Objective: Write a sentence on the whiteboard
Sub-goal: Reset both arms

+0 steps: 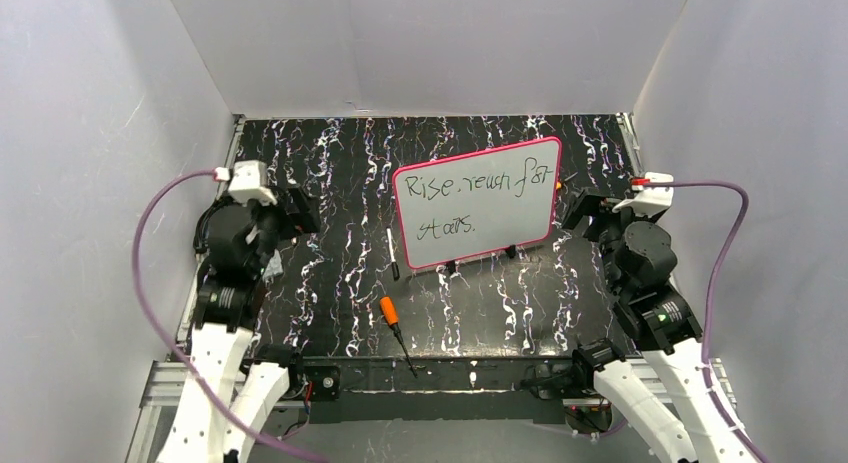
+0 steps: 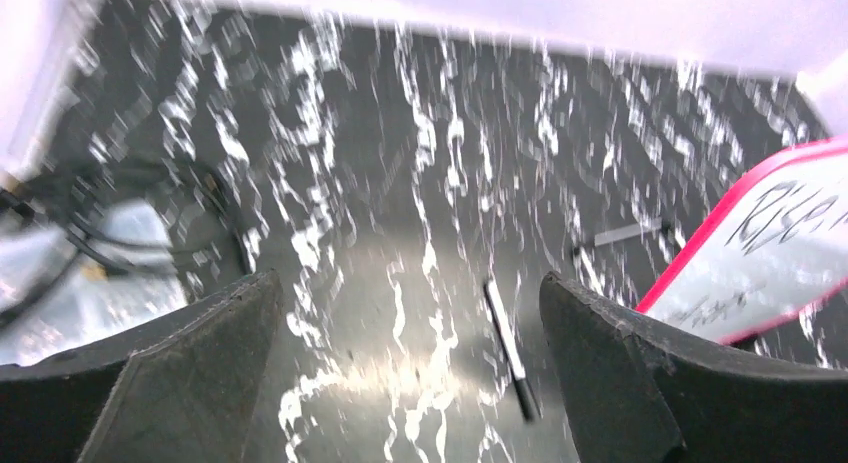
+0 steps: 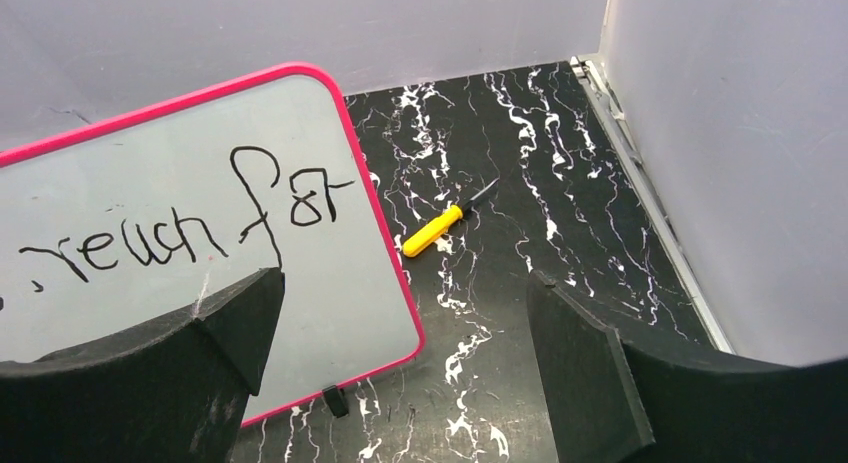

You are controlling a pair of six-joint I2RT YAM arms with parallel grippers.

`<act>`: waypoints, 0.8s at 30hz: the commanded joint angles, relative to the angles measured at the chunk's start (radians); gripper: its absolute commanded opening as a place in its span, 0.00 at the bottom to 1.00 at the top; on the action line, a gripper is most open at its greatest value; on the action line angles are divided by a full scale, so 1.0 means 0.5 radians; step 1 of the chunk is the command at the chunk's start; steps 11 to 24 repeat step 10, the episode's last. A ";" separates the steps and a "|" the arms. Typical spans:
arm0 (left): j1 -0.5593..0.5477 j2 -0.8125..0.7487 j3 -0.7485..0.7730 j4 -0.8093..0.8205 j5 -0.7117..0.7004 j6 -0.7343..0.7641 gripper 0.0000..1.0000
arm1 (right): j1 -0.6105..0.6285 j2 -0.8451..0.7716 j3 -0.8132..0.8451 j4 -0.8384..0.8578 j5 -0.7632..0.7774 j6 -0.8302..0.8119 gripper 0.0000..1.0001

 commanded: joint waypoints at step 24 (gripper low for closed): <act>0.002 -0.287 -0.166 0.219 -0.424 0.129 0.98 | -0.003 -0.086 -0.049 0.126 0.085 -0.100 0.99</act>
